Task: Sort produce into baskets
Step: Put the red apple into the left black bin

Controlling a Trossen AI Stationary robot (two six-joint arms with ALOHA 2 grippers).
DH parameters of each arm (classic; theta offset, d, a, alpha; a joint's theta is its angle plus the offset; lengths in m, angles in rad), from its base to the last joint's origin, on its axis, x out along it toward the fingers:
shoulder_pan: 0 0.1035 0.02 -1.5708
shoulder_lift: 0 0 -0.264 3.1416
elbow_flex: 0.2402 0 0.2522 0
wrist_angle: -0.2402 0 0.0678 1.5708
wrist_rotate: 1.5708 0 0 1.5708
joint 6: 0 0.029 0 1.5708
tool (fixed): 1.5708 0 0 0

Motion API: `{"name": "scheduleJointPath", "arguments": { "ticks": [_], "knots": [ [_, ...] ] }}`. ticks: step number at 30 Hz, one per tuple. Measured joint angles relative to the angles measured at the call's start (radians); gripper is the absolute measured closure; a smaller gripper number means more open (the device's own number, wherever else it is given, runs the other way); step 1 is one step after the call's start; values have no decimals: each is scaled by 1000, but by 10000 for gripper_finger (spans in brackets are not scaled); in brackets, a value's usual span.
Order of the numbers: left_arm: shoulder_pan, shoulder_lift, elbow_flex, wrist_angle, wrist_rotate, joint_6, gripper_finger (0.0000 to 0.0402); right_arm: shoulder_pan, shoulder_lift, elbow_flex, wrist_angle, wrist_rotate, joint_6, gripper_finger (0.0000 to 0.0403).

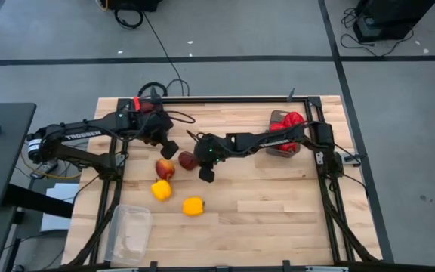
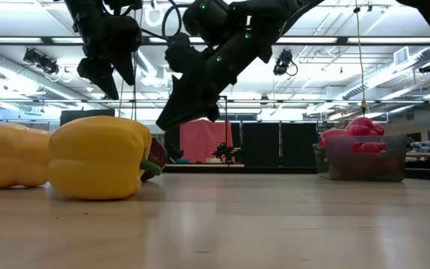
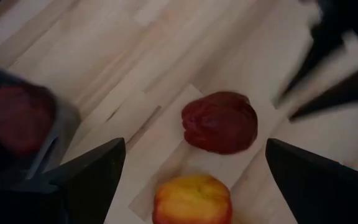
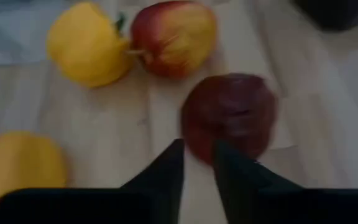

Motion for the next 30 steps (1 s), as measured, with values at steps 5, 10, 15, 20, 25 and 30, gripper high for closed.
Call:
{"name": "scheduleJointPath", "arguments": {
  "ticks": [5,10,15,20,25,30],
  "knots": [
    [-51,8,-57,74,49,229,7,-30,10,0,-58,10,20,205],
    [-123,59,-107,240,41,404,7,-59,-5,-1,-209,-57,70,106],
    [-146,169,-118,356,12,511,7,-65,-27,-1,-372,-102,32,28],
    [-145,283,-113,366,5,560,7,-66,-57,-1,-479,-103,13,11],
    [-136,389,-112,367,-1,554,10,-66,-72,-3,-504,-104,17,18],
    [-134,437,-76,382,5,540,70,-75,-80,-2,-518,-89,63,19]
  ]
}}
